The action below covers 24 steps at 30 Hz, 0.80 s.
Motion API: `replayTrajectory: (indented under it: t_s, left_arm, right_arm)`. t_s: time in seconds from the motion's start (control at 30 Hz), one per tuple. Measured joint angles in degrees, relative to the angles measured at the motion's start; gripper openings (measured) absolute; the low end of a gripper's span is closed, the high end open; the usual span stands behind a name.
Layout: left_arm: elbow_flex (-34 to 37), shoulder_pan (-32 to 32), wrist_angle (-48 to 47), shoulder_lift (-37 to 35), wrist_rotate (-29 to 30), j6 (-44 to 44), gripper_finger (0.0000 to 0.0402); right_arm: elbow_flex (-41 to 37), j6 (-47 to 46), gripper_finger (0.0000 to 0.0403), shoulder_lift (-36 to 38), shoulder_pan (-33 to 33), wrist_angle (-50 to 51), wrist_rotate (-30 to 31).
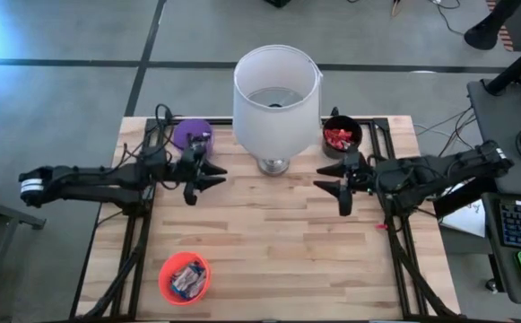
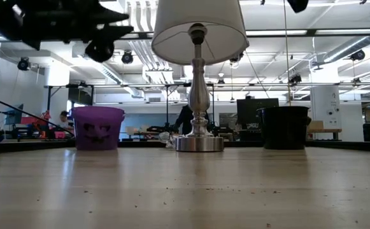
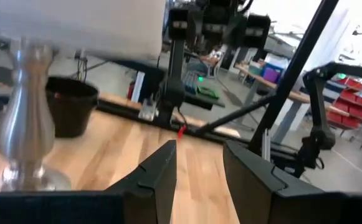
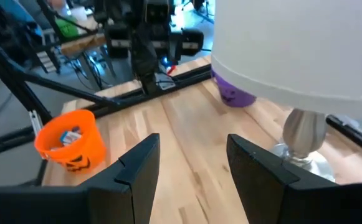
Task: Organize candy in baskets
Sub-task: Return to Home Position
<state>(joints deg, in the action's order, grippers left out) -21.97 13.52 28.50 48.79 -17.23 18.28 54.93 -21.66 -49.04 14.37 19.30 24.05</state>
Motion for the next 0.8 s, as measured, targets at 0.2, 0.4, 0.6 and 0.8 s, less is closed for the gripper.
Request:
replayTrajectory:
  t_s: [0.2, 0.4, 0.6, 0.8]
  left_arm:
    - [9.3, -0.1, 10.8, -2.6, -3.6, 0.2, 0.0114]
    - [19.5, -0.1, 23.7, -4.9, -4.4, 2.5, 0.0114]
    - [20.8, -0.1, 17.4, -5.6, -4.8, 3.7, 0.0114]
    - [20.8, -0.1, 17.0, -6.8, -4.8, 3.3, 0.0114]
  right_arm:
    - [-3.6, -3.2, 0.0178, 3.4, 0.0, -4.1, 0.0]
    - [-4.5, -5.4, 0.0178, 6.9, 0.0, -5.6, 0.0]
    - [-4.5, -4.8, 0.0178, 8.9, 0.0, -6.1, 0.0]
    - [-5.3, -4.4, 0.0178, 10.2, 0.0, -3.6, 0.0]
